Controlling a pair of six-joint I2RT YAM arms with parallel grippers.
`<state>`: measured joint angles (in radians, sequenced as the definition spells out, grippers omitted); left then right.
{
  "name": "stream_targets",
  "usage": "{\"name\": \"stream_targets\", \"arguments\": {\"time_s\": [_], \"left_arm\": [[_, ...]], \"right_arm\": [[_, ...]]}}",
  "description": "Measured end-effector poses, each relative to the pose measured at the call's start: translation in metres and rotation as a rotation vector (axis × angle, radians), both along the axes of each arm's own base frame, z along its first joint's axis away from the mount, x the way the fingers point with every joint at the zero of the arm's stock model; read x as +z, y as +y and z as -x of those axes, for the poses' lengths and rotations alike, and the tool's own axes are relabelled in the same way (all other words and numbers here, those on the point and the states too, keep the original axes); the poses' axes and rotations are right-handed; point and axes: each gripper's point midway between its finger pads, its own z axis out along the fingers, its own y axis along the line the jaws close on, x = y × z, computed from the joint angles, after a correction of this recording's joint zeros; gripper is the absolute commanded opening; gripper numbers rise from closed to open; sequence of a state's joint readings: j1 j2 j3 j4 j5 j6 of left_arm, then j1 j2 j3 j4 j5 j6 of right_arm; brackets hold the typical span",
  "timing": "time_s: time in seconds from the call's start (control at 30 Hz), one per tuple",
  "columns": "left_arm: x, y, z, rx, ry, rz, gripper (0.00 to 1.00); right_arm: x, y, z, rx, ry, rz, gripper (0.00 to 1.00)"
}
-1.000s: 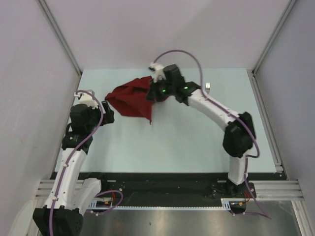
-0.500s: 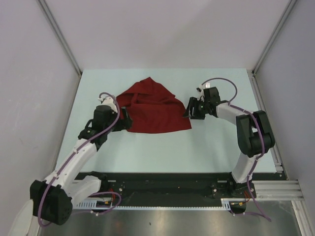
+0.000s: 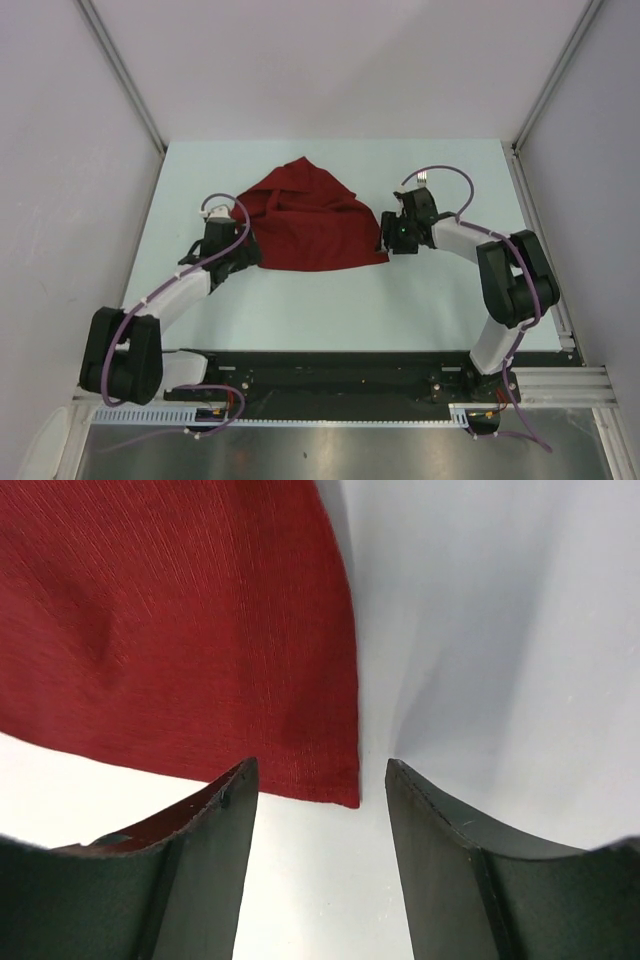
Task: Fold the napkin, place the utensils inside, and roll it up
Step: Flatten the napkin out
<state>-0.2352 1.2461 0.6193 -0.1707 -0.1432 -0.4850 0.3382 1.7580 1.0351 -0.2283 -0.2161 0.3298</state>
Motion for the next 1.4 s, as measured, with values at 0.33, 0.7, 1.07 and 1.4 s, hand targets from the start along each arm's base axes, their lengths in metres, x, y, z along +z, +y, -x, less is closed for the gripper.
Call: {"name": "stream_targets", "arguments": {"time_s": [0.33,0.7,1.07,1.4], "left_arm": [[-0.039,0.019,-0.023,0.106,0.069,0.013,0.76],[-0.041,0.014,-0.072,0.107,0.032,0.054,0.28],[-0.019,0.017,-0.083,0.070,0.009,-0.021,0.00],[0.080,-0.036,-0.101,-0.075,-0.124,-0.236,0.27]], "right_arm": [[-0.011,-0.006,0.011,-0.022,-0.009,0.186,0.58],[-0.012,-0.007,0.013,-0.024,-0.006,0.250,0.54],[-0.016,0.003,0.009,0.001,-0.005,0.249,0.10],[-0.016,0.007,0.009,0.012,-0.001,0.234,0.00]]}}
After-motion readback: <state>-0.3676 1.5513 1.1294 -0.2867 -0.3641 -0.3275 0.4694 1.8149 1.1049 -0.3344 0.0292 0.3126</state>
